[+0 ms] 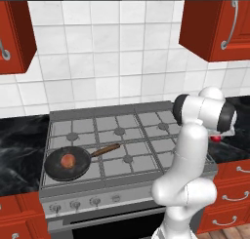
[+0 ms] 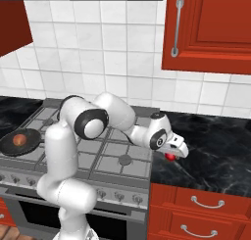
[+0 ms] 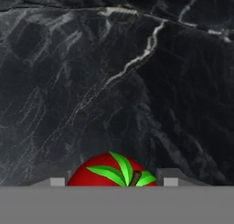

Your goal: Place the pan on the front left burner on the stove. Then place the tomato and the onion in the pan and turn on the front left burner.

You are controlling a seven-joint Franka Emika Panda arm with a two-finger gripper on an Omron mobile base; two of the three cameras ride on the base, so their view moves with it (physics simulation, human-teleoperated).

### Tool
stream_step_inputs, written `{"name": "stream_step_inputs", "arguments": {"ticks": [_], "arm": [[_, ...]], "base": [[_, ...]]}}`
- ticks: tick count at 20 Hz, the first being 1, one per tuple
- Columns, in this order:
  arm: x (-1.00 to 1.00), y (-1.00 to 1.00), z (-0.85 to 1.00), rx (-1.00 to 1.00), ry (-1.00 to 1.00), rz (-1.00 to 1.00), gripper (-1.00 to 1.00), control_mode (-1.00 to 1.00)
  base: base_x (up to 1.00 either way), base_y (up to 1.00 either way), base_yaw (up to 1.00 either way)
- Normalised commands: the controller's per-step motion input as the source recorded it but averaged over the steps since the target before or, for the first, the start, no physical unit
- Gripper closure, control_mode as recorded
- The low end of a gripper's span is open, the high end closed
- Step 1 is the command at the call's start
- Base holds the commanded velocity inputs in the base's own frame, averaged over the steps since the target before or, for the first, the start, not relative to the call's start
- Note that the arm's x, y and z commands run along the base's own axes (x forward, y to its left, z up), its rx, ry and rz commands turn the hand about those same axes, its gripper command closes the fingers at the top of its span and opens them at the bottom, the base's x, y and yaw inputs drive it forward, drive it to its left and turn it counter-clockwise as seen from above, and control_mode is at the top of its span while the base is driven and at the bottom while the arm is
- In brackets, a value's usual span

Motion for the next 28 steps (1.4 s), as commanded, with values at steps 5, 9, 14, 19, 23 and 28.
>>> {"name": "stream_step_inputs", "arguments": {"ticks": [5, 9, 14, 19, 23, 28], "arm": [[-0.26, 0.00, 0.07, 0.02, -0.16, 0.00, 1.00, -1.00], [-0.27, 0.03, 0.41, 0.04, -0.33, 0.00, 1.00, -1.00], [-0.18, 0.21, 0.62, 0.02, -0.15, 0.00, 1.00, -1.00], [-0.11, 0.43, 0.72, 0.00, -0.02, 0.00, 1.00, -1.00], [-0.03, 0.56, 0.72, 0.00, 0.00, 0.01, 1.00, -1.00], [-0.03, 0.71, 0.62, 0.00, 0.00, 0.01, 1.00, -1.00]], "base": [[0.00, 0.00, 0.00], [0.00, 0.00, 0.00], [0.00, 0.00, 0.00], [0.00, 0.00, 0.00], [0.00, 0.00, 0.00], [0.00, 0.00, 0.00]]}}
